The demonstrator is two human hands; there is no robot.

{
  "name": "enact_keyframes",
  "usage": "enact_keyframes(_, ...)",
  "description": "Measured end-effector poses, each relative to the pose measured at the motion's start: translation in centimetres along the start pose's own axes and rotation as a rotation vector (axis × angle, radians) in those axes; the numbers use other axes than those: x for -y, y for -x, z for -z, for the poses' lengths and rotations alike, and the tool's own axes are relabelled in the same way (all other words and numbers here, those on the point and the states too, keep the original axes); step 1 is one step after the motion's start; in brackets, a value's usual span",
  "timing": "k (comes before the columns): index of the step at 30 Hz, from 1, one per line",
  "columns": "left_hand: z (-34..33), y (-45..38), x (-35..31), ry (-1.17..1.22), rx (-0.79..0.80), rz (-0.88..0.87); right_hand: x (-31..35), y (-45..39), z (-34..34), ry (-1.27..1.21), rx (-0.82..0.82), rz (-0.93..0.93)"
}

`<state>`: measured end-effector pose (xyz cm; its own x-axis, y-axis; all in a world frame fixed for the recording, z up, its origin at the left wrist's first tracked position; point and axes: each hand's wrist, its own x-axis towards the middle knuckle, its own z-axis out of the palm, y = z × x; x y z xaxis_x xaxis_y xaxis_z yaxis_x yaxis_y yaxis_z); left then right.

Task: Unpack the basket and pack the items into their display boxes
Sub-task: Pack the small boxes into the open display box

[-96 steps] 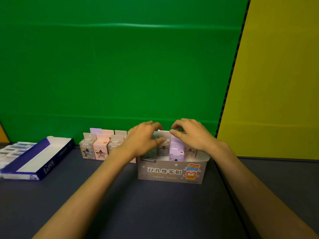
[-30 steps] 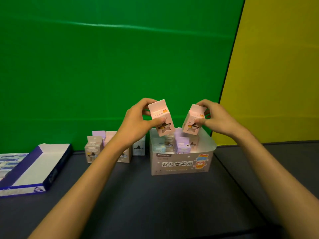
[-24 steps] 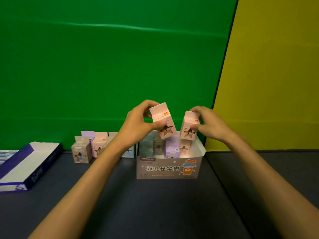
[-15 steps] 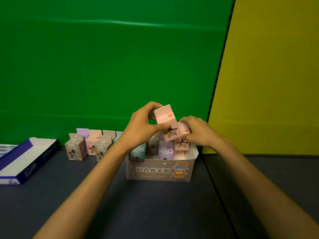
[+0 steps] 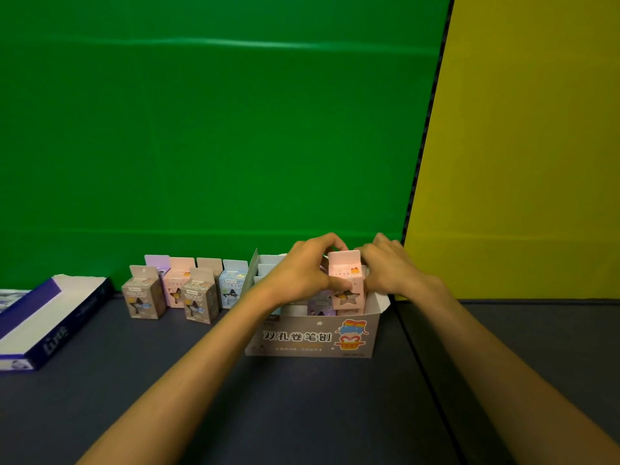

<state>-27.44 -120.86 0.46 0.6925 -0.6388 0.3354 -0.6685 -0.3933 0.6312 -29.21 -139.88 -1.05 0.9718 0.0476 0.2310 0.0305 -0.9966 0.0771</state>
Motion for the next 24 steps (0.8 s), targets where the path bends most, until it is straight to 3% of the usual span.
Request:
enact_keyframes(6,-0.7,-0.9,-0.5,-0.019,0.028,-0.033,-0.6,-0.1,0.1,-0.055,0.021,0.001)
enact_keyframes(13,-2.0,-1.8,0.2,-0.088,0.086,-0.008,-2.0,0.2,1.7,-0.205,-0.143,-0.015)
enact_keyframes(24,-4.6,-2.1,1.3,-0.758,0.11,-0.04,-2.4,1.0,1.5,-0.247,-0.207,0.042)
